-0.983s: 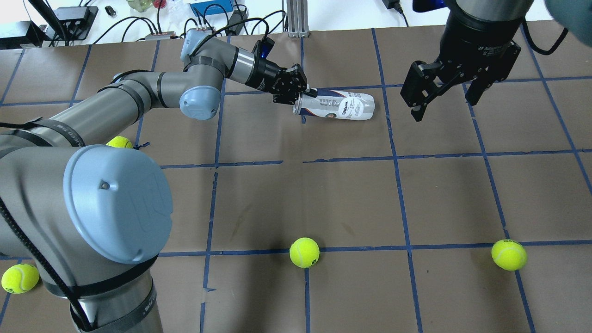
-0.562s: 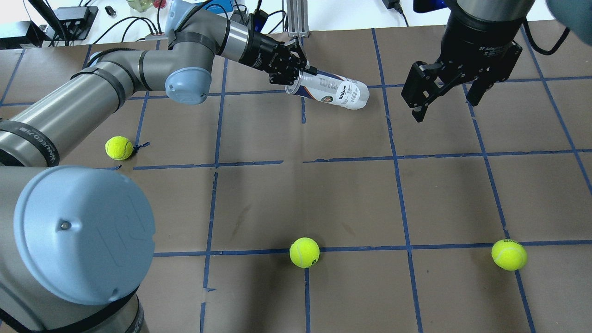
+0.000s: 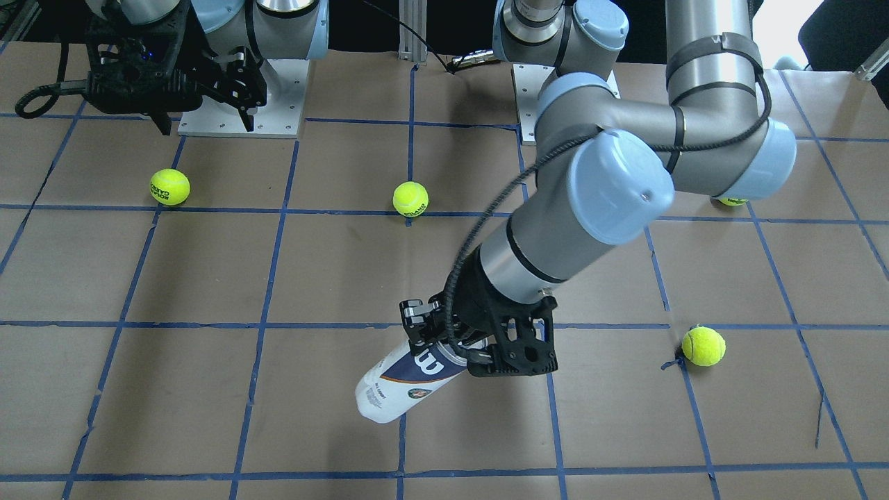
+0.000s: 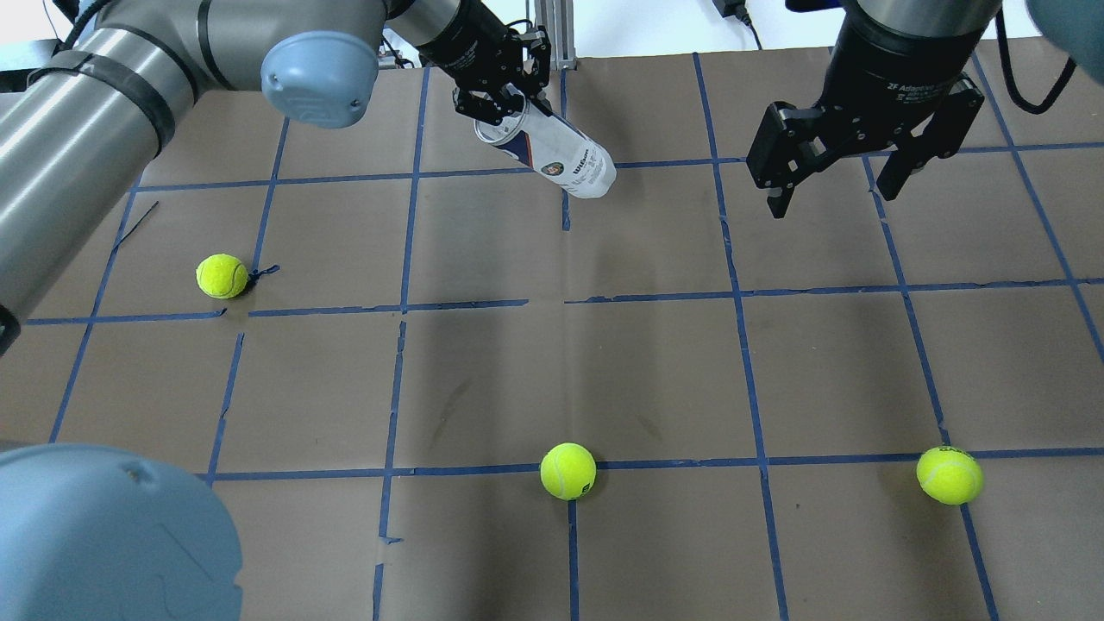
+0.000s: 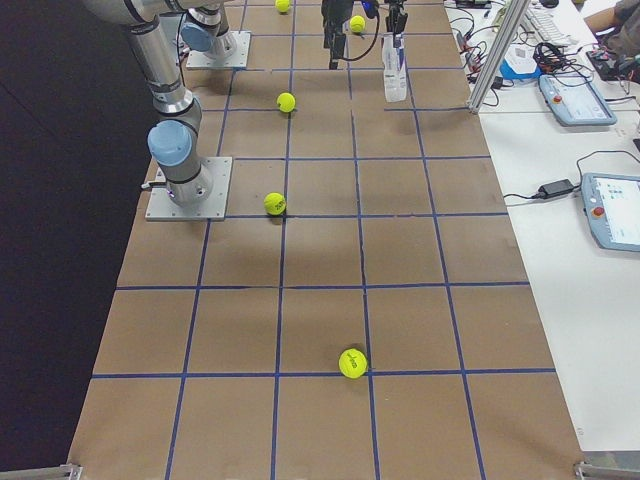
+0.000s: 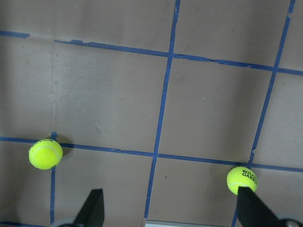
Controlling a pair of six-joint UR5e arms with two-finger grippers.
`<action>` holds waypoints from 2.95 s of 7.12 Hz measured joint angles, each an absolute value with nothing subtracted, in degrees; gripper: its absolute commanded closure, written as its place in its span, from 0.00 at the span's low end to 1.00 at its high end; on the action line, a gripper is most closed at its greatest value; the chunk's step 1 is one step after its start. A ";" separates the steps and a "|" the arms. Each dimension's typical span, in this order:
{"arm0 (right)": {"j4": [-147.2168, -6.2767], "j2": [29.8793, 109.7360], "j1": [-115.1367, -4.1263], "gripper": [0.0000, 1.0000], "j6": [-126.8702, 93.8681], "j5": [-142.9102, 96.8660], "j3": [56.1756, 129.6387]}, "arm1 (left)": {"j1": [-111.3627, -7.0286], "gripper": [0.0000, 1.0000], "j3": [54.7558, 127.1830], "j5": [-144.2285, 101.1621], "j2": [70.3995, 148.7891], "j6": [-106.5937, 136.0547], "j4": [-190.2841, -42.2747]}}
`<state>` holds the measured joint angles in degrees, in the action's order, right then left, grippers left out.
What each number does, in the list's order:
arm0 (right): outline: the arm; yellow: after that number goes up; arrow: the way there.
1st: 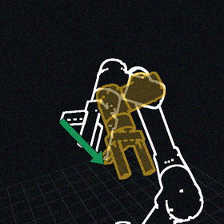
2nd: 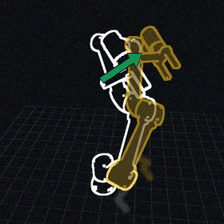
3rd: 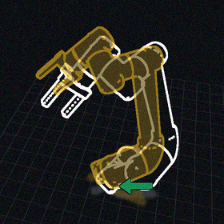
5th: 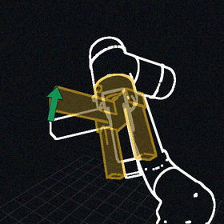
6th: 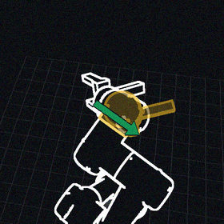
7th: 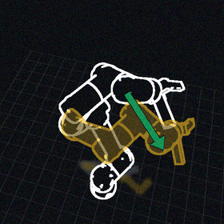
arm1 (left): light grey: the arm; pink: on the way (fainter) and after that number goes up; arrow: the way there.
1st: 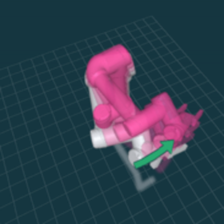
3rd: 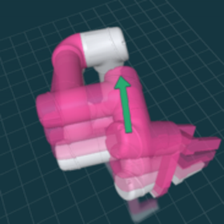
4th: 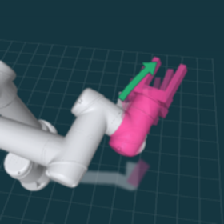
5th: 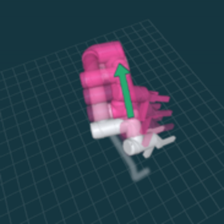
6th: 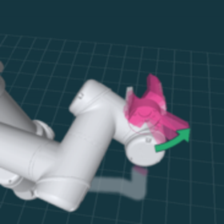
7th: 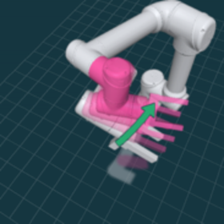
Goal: Lift up tennis ball bucket
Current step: 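Rotate the held can upright with the left gripper, then lower the upright can onto the table with the left gripper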
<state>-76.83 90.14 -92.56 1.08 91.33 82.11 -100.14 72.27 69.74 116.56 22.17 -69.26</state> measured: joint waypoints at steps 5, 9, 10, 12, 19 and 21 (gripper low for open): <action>-81.50 89.57 -92.55 0.00 -4.14 90.55 82.43 | -105.51 1.00 67.25 94.52 118.34 8.55 -82.65; -81.21 89.73 -92.58 0.00 -4.24 90.65 82.14 | -105.87 0.99 64.92 93.73 123.27 1.01 -83.26; -81.20 89.66 -92.57 0.00 -4.18 90.58 82.18 | -105.90 0.98 64.14 93.74 123.61 0.01 -83.32; -81.21 89.64 -92.55 0.00 -3.96 90.51 82.25 | -105.90 0.93 63.63 93.30 124.25 -0.36 -83.11; -82.44 89.47 -92.46 0.00 -4.18 90.35 82.38 | -105.94 0.03 64.19 93.25 123.19 -0.04 -83.06; -82.99 89.41 -92.33 0.00 -4.09 90.33 82.41 | -104.91 0.00 64.63 93.22 119.74 0.35 -83.21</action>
